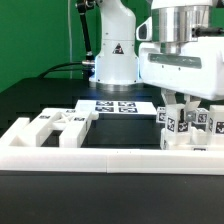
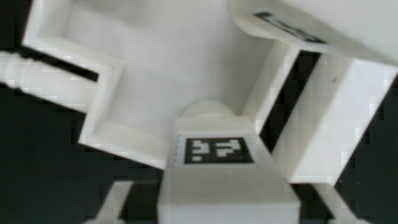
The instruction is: Assemble chair
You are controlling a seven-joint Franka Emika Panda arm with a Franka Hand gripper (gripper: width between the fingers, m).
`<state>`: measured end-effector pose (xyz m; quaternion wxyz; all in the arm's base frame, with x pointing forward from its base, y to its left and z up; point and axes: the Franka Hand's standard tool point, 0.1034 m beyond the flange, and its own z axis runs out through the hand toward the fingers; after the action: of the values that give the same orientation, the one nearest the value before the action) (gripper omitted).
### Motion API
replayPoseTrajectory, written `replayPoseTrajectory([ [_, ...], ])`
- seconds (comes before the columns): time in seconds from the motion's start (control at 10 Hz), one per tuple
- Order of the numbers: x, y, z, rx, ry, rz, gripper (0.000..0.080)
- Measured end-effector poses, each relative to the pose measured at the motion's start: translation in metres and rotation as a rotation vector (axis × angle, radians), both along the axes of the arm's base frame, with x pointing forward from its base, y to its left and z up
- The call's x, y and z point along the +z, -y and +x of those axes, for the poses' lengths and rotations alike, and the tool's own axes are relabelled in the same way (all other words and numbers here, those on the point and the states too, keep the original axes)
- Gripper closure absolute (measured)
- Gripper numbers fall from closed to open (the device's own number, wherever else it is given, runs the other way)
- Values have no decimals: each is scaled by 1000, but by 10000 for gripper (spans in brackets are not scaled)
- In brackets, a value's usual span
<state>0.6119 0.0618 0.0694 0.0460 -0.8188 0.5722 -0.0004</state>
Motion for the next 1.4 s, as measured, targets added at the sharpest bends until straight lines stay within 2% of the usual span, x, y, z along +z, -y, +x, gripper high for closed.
replayPoseTrajectory([
  [0.1,0,0,0,24,2,-1,509],
  [0.2,0,0,0,66,4,-3,425],
  [0.3,1,0,0,127,9,-6,425],
  [0.4,1,1,0,248,19,-14,244],
  [0.5,1,1,0,371,28,-21,169],
  [0.9,1,3,-1,876,64,-52,151],
  [1.4,1,5,0,1310,85,-88,151],
])
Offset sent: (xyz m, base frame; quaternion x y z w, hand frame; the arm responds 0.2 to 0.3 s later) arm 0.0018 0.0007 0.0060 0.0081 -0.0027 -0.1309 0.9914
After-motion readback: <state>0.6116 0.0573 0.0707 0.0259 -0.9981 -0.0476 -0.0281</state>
